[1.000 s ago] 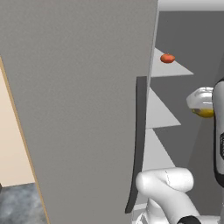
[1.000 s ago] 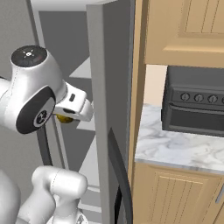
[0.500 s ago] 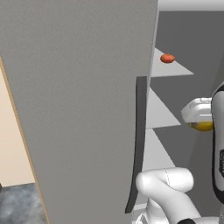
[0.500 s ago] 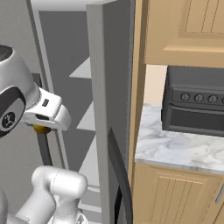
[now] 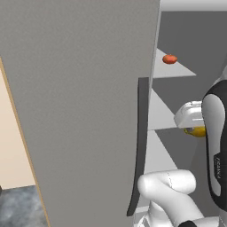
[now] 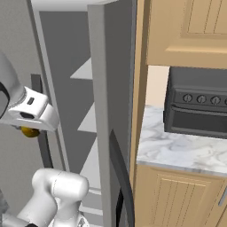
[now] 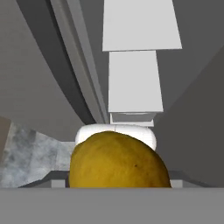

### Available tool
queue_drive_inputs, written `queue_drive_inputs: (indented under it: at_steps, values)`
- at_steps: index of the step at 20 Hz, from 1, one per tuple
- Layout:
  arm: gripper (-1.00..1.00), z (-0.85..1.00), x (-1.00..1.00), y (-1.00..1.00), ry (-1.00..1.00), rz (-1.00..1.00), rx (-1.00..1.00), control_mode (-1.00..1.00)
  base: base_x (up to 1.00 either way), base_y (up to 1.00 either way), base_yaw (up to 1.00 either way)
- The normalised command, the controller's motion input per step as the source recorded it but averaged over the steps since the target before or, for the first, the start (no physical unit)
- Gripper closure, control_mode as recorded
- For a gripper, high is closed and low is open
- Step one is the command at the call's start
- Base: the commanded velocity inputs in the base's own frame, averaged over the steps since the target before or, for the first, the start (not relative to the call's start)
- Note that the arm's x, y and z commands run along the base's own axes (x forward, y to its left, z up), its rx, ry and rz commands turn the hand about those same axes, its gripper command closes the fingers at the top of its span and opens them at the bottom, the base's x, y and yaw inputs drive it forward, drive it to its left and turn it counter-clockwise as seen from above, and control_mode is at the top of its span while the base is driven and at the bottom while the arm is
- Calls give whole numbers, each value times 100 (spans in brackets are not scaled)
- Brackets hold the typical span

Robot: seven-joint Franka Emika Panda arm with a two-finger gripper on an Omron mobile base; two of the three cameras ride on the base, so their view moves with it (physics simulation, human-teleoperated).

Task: Take the squash, pear, and lemon from the freezer and place them in the bowl on the counter.

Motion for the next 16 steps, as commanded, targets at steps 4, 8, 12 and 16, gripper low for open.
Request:
queue_drive_inputs:
  at_steps: [4,8,12,16]
  values:
    - [100,0,0,-3,0,0,0,-100,0,0,0]
    - [100,0,0,0,7,0,0,-100,0,0,0]
    - [100,-4,0,0,2,0,0,100,-31,0,0]
    - [100,0,0,0,0,0,0,100,-100,0,0]
